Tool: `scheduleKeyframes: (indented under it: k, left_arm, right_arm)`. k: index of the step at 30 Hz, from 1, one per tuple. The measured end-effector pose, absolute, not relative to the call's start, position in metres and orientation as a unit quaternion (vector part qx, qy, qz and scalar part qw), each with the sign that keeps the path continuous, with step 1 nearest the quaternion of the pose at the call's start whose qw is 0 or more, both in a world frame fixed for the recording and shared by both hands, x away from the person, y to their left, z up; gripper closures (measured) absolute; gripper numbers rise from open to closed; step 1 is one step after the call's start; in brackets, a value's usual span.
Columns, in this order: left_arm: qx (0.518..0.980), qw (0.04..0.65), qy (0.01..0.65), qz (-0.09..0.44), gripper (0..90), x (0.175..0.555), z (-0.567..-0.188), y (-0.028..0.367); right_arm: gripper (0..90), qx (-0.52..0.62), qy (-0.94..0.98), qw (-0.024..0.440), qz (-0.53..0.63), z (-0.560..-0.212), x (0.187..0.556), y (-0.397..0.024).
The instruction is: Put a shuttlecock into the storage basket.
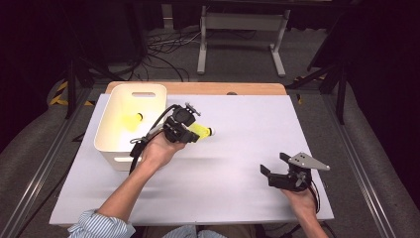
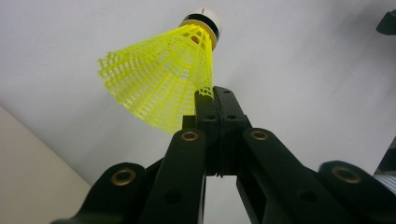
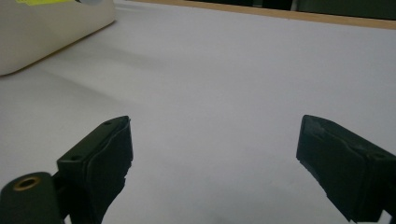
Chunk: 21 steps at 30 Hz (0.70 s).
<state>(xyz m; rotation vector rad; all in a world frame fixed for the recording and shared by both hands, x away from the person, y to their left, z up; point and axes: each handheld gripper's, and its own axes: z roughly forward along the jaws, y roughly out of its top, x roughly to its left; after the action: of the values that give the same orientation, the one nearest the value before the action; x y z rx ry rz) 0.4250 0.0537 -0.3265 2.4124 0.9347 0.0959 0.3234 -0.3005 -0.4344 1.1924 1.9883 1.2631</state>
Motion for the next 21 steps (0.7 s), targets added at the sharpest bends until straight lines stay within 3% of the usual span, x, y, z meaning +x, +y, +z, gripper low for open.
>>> scheduleKeyframes:
  k: [21]
  left_arm:
    - [0.891,0.279,0.357,0.038,90.0,0.43,-0.315,0.062]
  right_arm:
    - [9.5,0.432,0.719,0.262,0.477,-0.447,0.309,-0.31]
